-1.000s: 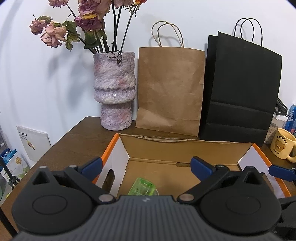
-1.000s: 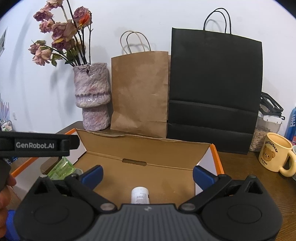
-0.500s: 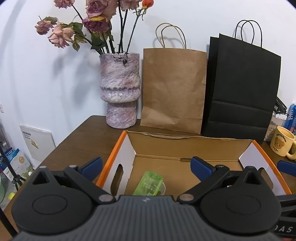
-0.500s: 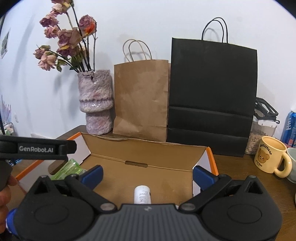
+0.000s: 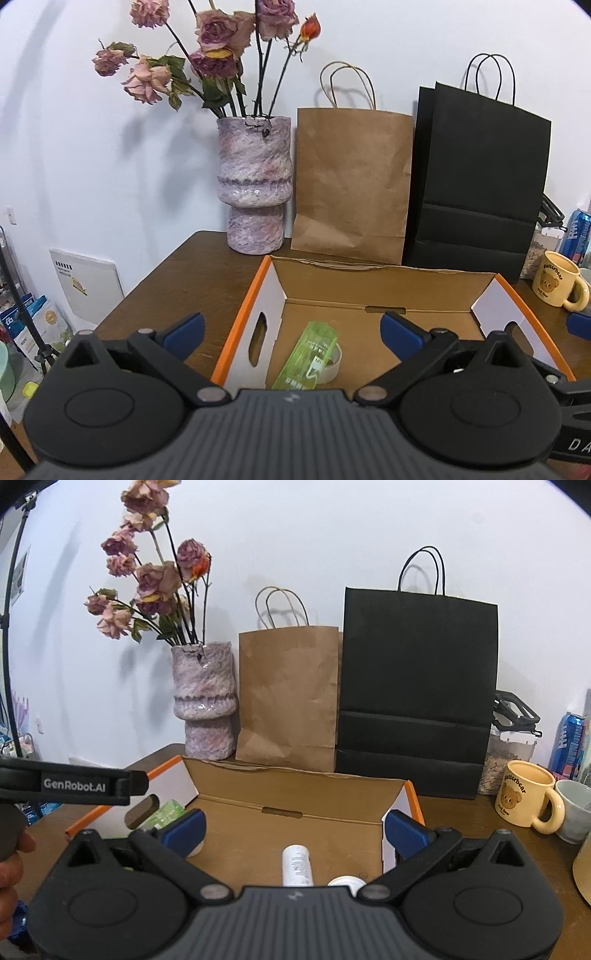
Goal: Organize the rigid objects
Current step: 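Withdraw both tools from the box and move them toward the caps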
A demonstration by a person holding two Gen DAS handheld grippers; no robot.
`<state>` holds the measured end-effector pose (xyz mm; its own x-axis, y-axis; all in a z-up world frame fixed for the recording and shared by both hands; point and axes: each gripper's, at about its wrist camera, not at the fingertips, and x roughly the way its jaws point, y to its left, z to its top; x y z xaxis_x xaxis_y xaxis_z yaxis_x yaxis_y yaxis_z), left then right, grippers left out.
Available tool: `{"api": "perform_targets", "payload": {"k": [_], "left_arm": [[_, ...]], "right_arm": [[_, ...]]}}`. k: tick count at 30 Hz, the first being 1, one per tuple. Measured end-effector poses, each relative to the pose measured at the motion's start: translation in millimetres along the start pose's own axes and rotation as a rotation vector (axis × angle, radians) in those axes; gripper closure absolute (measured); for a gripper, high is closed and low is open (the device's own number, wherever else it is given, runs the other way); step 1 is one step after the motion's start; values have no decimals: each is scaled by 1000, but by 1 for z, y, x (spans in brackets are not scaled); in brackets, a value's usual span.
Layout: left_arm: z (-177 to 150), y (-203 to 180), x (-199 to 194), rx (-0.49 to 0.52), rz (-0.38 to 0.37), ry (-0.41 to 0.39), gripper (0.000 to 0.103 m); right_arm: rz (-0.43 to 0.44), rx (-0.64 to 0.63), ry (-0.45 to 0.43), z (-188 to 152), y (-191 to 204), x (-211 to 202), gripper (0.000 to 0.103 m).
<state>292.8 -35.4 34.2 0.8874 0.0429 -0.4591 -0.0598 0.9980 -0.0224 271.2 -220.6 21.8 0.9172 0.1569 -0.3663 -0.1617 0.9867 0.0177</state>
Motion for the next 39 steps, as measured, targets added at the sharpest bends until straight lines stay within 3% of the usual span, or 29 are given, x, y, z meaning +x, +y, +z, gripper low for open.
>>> {"api": "perform_targets", "payload": {"k": [27,39], "left_arm": [[-60,66,-100,-22,33,8,0],[-86,98,-122,-25,54,43,0]], "right_arm": [[74,-19,-10,-39,63,-100,0],[117,-48,32,-55,96,-117,0]]}}
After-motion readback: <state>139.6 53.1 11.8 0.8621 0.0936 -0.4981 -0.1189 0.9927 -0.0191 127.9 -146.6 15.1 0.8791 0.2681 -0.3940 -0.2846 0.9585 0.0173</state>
